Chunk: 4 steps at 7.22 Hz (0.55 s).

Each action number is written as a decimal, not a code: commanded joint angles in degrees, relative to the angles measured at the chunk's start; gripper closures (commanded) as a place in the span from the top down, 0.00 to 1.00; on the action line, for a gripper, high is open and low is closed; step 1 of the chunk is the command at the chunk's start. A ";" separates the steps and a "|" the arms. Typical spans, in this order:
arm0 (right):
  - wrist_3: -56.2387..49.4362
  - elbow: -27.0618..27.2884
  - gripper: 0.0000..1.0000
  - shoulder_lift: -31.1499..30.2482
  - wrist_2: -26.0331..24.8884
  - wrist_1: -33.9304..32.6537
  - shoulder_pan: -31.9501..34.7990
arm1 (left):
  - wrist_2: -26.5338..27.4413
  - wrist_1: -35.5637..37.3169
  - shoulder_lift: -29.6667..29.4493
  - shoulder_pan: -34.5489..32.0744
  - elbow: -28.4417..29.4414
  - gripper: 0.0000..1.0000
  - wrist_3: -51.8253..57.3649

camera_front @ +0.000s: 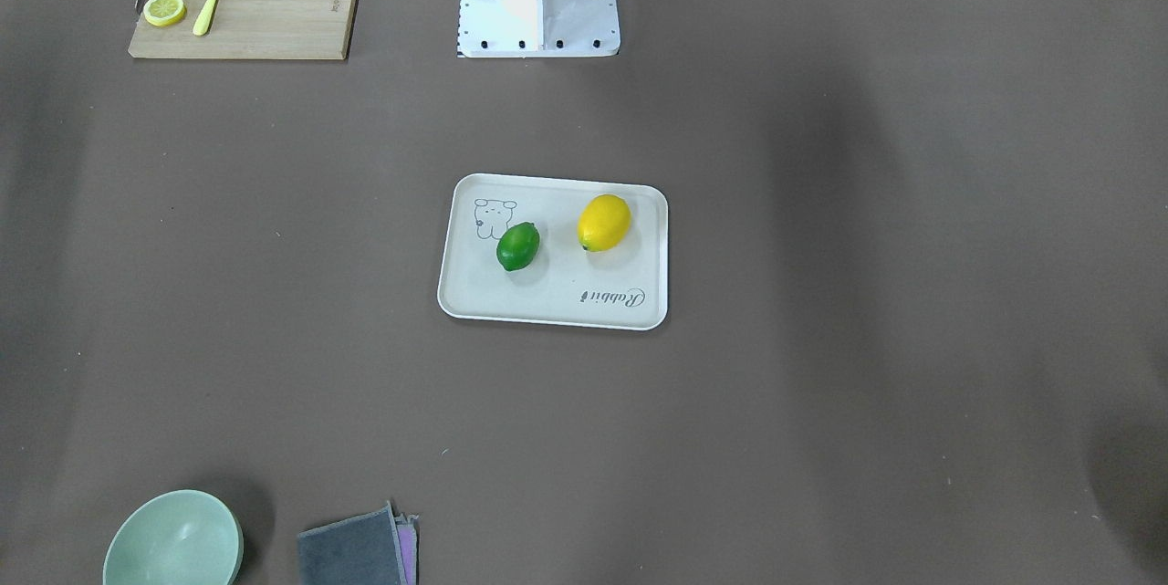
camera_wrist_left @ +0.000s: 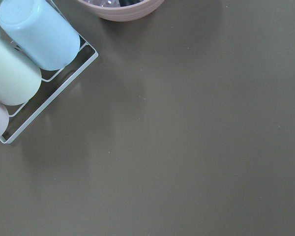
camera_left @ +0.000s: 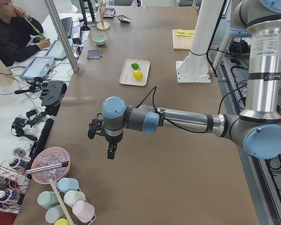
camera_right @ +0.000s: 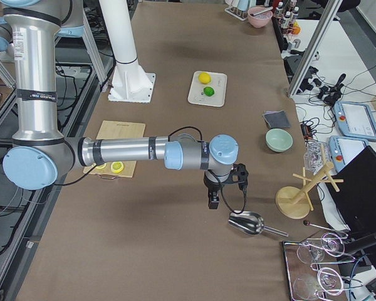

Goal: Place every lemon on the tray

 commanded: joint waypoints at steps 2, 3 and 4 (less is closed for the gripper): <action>0.01 0.00 1.00 -0.08 -0.04 0.30 0.00 | 0.02 -0.34 -0.01 0.00 0.42 0.98 -0.04; 0.10 0.18 1.00 -0.25 -0.04 0.39 0.00 | 0.02 -0.34 -0.01 0.00 0.42 0.98 -0.04; 0.62 0.27 1.00 -0.26 -0.04 0.39 0.00 | 0.02 -0.34 -0.01 0.00 0.51 0.98 0.05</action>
